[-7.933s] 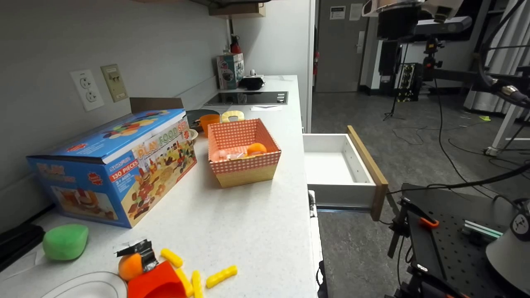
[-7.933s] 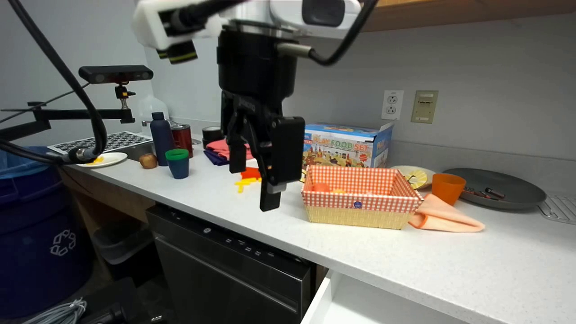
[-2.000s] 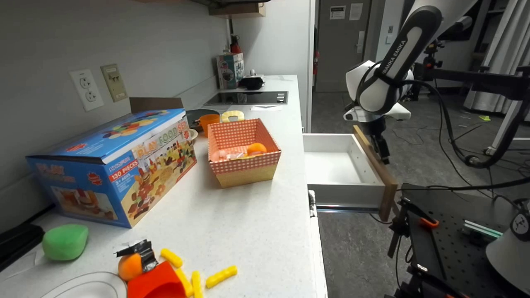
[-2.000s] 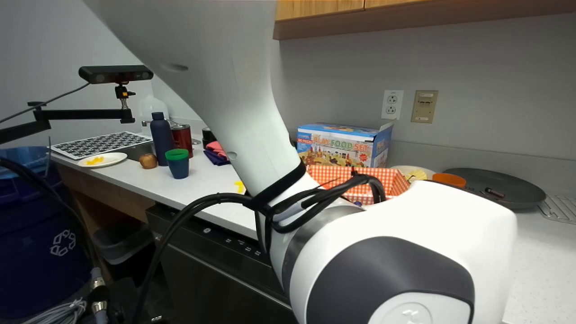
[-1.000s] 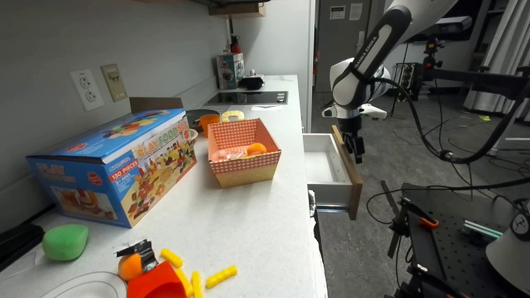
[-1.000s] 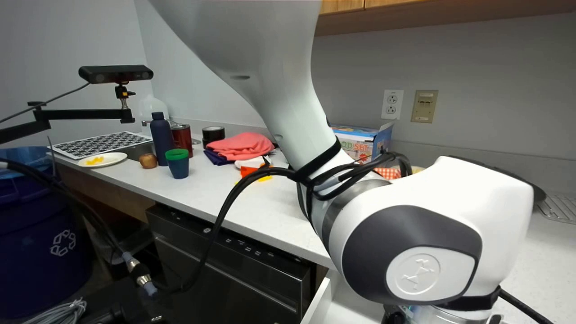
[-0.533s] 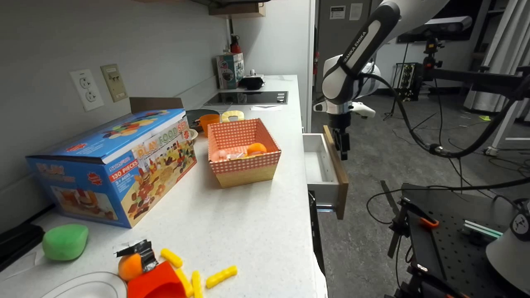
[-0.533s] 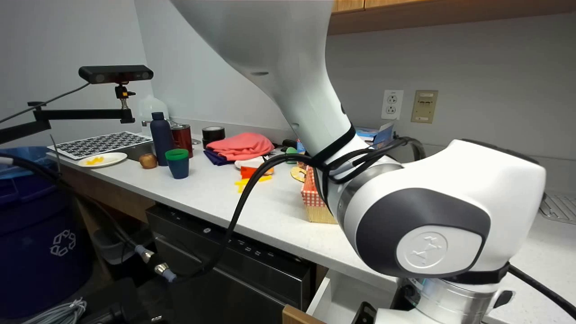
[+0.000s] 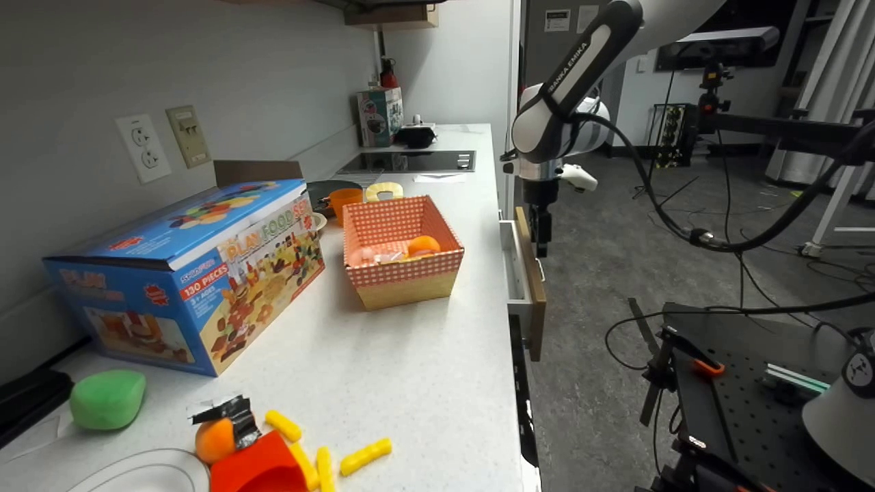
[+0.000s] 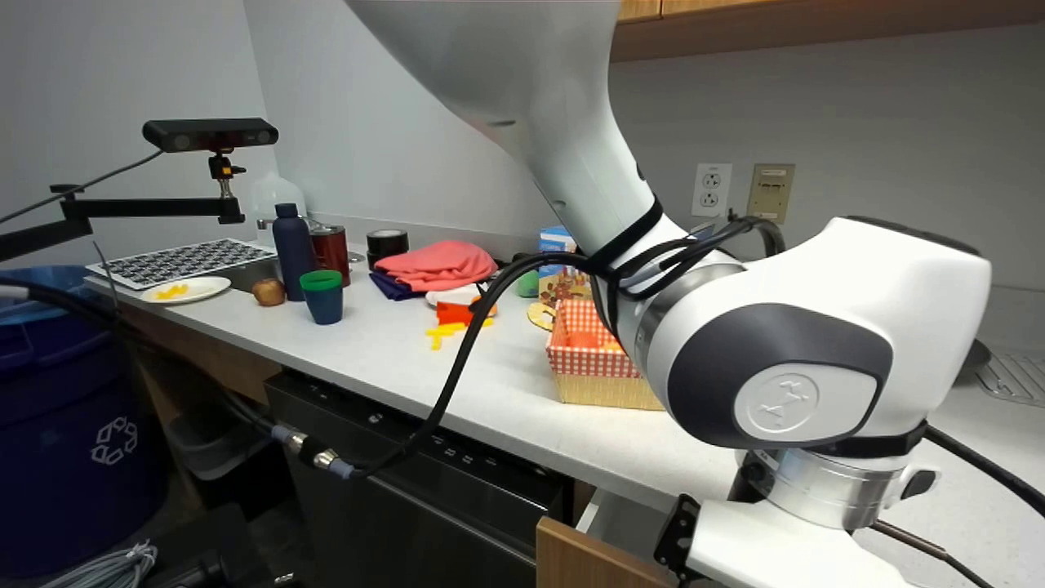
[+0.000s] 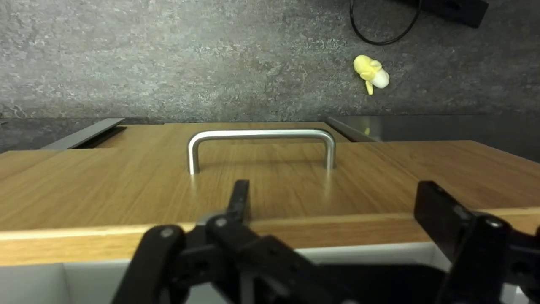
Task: Close the open drawer
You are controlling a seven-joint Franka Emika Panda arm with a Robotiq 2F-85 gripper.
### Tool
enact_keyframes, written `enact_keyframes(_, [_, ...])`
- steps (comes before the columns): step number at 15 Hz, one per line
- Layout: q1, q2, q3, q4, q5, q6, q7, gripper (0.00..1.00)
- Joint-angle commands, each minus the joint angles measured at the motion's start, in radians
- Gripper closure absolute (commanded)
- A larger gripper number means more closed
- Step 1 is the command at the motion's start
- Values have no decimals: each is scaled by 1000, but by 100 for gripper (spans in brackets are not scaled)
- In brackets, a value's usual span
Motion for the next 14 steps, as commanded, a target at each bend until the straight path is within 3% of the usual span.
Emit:
enact_keyframes(1, [-1,59,19,83,46,0,3,0])
enact_keyframes(14, [-14,174,76,238,93,-8,18,0])
